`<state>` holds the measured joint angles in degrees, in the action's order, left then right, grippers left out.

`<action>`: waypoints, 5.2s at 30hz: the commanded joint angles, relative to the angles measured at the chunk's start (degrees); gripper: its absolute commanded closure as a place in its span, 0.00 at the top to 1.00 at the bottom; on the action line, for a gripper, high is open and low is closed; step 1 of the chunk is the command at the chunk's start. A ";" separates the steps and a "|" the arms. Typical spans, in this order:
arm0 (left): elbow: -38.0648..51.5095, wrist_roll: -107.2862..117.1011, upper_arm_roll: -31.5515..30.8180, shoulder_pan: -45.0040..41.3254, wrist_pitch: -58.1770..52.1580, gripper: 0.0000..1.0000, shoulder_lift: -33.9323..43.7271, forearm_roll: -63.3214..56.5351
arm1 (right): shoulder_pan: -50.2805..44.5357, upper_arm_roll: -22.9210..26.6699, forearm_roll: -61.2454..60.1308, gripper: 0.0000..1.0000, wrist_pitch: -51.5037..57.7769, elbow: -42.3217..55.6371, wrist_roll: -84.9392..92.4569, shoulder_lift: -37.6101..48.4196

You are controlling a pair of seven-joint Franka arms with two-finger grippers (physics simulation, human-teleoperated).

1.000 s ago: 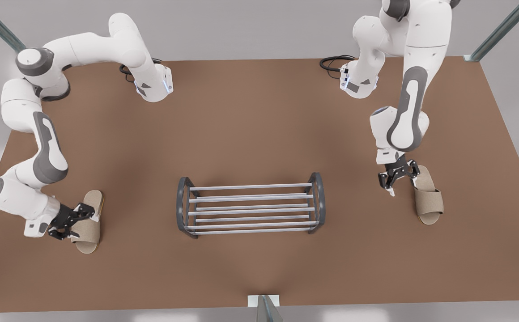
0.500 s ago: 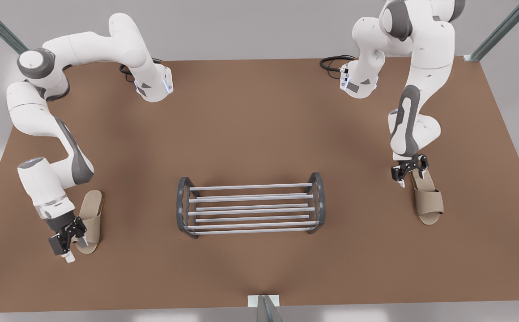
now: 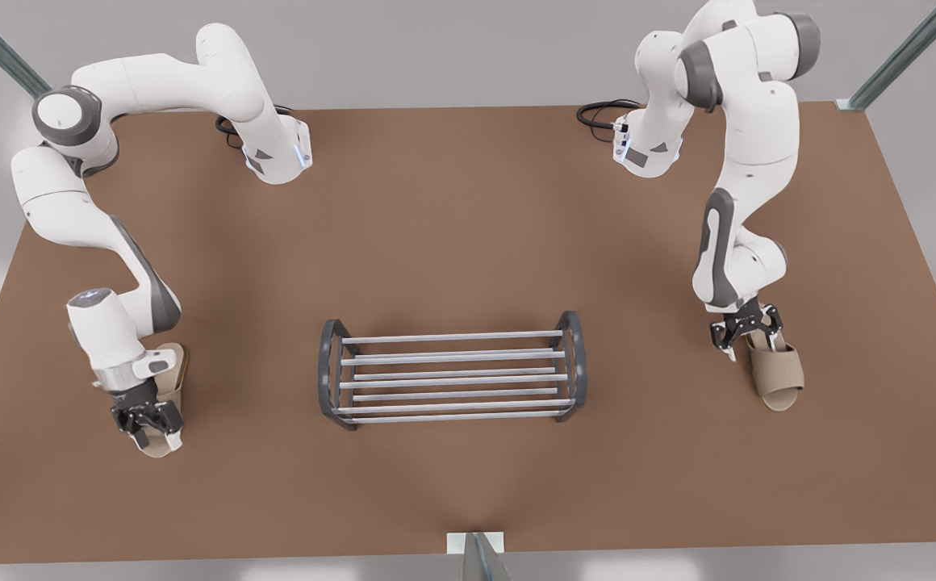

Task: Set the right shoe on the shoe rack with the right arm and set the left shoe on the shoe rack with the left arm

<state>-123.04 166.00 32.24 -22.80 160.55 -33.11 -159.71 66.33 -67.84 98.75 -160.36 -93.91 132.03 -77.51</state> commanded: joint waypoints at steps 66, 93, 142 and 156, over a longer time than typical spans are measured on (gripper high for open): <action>12.12 39.66 -2.27 3.73 2.40 0.42 -7.14 0.19 | 23.40 4.12 32.38 1.00 -4.35 -19.64 9.39 -6.78; 28.29 39.92 -3.33 -30.45 35.19 0.21 25.46 9.32 | 12.95 5.00 30.71 1.00 -8.74 -7.60 10.88 -8.89; 41.47 39.05 -5.35 -28.88 33.43 1.00 -5.74 21.99 | 11.45 4.12 29.40 0.47 -10.59 -4.96 13.35 -9.59; 35.67 39.75 1.86 -36.61 38.52 1.00 -0.90 21.99 | 11.80 1.84 28.78 0.21 -15.34 -6.20 16.69 -6.08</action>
<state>-87.11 166.00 32.97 -58.39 195.81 -34.29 -137.76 78.13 -65.65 127.81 -174.06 -99.98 145.97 -84.04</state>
